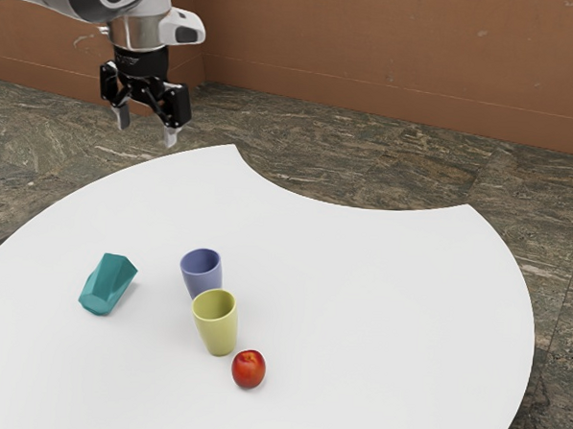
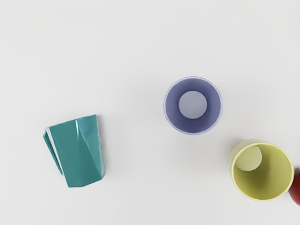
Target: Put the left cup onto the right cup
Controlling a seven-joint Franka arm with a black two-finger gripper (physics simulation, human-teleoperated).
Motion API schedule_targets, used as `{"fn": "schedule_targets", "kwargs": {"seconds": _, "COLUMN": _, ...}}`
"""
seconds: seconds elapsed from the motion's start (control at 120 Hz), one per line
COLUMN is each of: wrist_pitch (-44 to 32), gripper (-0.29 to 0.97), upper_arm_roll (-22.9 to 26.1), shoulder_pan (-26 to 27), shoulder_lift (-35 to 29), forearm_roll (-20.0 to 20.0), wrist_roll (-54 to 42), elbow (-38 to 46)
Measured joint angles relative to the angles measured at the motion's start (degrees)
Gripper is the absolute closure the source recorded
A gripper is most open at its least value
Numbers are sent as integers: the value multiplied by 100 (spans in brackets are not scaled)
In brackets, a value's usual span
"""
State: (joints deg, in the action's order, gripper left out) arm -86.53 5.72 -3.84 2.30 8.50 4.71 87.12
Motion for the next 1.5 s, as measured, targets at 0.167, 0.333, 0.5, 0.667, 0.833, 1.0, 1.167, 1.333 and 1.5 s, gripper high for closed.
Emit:
{"fn": "schedule_targets", "kwargs": {"seconds": 0.167, "wrist_pitch": -86, "gripper": 0, "upper_arm_roll": 21, "shoulder_pan": -72, "shoulder_lift": 82, "forearm_roll": 2, "wrist_roll": -17, "elbow": 0}}
{"fn": "schedule_targets", "kwargs": {"seconds": 0.333, "wrist_pitch": -303, "gripper": 0, "upper_arm_roll": 25, "shoulder_pan": -145, "shoulder_lift": 306, "forearm_roll": -2, "wrist_roll": 39, "elbow": 0}}
{"fn": "schedule_targets", "kwargs": {"seconds": 0.5, "wrist_pitch": -542, "gripper": 0, "upper_arm_roll": 32, "shoulder_pan": -124, "shoulder_lift": 422, "forearm_roll": 0, "wrist_roll": 273, "elbow": 186}}
{"fn": "schedule_targets", "kwargs": {"seconds": 0.667, "wrist_pitch": -960, "gripper": 0, "upper_arm_roll": 90, "shoulder_pan": -134, "shoulder_lift": 441, "forearm_roll": 114, "wrist_roll": 632, "elbow": 575}}
{"fn": "schedule_targets", "kwargs": {"seconds": 0.833, "wrist_pitch": -1346, "gripper": 0, "upper_arm_roll": 206, "shoulder_pan": -100, "shoulder_lift": 455, "forearm_roll": 244, "wrist_roll": 1110, "elbow": 905}}
{"fn": "schedule_targets", "kwargs": {"seconds": 1.0, "wrist_pitch": -1728, "gripper": 0, "upper_arm_roll": 264, "shoulder_pan": -115, "shoulder_lift": 622, "forearm_roll": 279, "wrist_roll": 1631, "elbow": 1012}}
{"fn": "schedule_targets", "kwargs": {"seconds": 1.167, "wrist_pitch": -2114, "gripper": 0, "upper_arm_roll": 290, "shoulder_pan": -118, "shoulder_lift": 740, "forearm_roll": 217, "wrist_roll": 2061, "elbow": 1232}}
{"fn": "schedule_targets", "kwargs": {"seconds": 1.333, "wrist_pitch": -2372, "gripper": 0, "upper_arm_roll": 366, "shoulder_pan": -116, "shoulder_lift": 757, "forearm_roll": 90, "wrist_roll": 2427, "elbow": 1475}}
{"fn": "schedule_targets", "kwargs": {"seconds": 1.5, "wrist_pitch": -2572, "gripper": 0, "upper_arm_roll": 550, "shoulder_pan": -101, "shoulder_lift": 734, "forearm_roll": 38, "wrist_roll": 2782, "elbow": 1668}}
